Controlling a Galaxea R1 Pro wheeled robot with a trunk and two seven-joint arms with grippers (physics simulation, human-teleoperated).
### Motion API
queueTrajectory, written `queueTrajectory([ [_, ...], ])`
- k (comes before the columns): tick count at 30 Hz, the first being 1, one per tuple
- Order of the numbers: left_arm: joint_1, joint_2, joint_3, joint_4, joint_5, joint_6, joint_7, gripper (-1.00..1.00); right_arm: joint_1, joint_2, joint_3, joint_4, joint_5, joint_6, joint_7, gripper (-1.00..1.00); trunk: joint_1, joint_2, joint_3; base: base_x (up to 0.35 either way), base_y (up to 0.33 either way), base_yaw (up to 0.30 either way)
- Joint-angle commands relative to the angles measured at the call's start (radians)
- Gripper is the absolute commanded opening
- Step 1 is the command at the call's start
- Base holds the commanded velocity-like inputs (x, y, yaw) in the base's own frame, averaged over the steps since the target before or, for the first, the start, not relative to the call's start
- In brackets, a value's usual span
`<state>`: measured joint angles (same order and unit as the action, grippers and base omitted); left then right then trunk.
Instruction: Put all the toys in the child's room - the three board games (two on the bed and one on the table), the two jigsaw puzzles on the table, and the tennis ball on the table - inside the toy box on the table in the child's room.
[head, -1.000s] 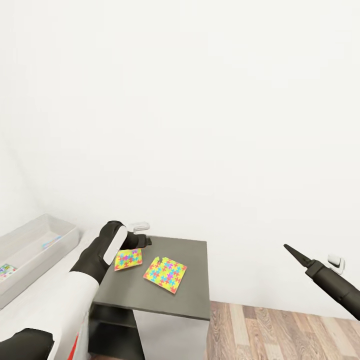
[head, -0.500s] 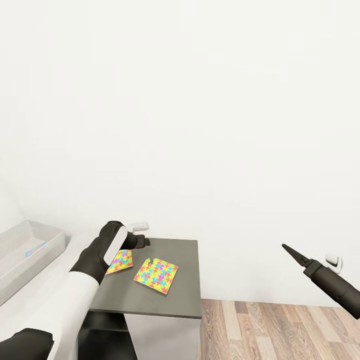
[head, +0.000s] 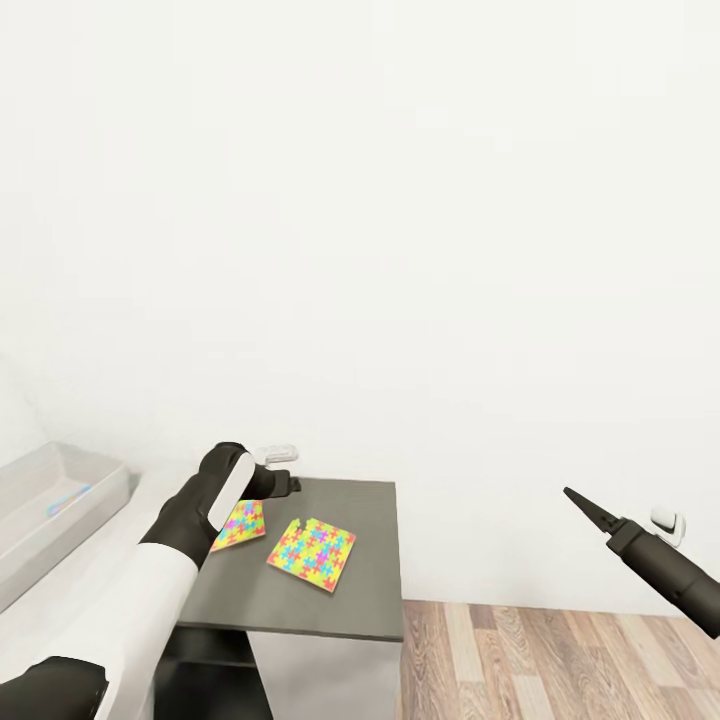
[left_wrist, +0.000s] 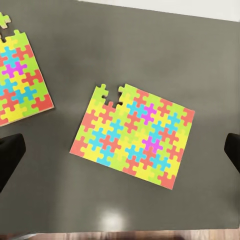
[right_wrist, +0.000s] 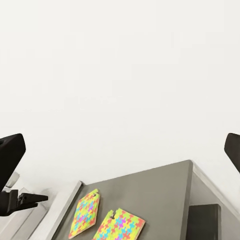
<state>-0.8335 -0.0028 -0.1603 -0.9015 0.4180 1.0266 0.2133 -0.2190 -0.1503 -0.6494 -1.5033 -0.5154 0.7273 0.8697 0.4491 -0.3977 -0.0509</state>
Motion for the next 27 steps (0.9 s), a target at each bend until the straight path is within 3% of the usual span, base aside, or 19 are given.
queueTrajectory([
  [1, -0.001, 0.000, -0.002, -0.001, 0.010, 0.003, 0.010, 1.00, -0.001, 0.000, -0.001, 0.000, -0.003, 0.006, 0.002, 1.00, 0.001, -0.002, -0.002, 0.108, 0.000, 0.000],
  [9, -0.001, 0.001, -0.002, 0.003, 0.014, 0.006, 0.009, 1.00, -0.001, 0.000, 0.004, 0.000, -0.003, 0.006, 0.002, 1.00, 0.001, -0.002, -0.002, 0.030, 0.000, 0.000],
  [18, -0.002, 0.008, 0.006, 0.089, 0.016, 0.004, 0.003, 1.00, -0.002, 0.000, 0.027, 0.000, -0.002, 0.004, 0.000, 1.00, 0.001, -0.002, -0.002, 0.002, 0.000, 0.000],
  [24, -0.041, 0.021, 0.012, 0.144, 0.020, 0.001, -0.006, 1.00, -0.001, 0.001, 0.028, 0.000, -0.002, 0.003, 0.000, 1.00, 0.001, -0.002, -0.002, 0.000, 0.000, 0.000],
  [27, -0.068, 0.029, 0.014, 0.199, 0.022, -0.039, -0.030, 1.00, -0.001, 0.001, 0.028, 0.000, -0.002, 0.000, 0.001, 1.00, 0.001, -0.002, -0.002, 0.000, 0.000, 0.000],
])
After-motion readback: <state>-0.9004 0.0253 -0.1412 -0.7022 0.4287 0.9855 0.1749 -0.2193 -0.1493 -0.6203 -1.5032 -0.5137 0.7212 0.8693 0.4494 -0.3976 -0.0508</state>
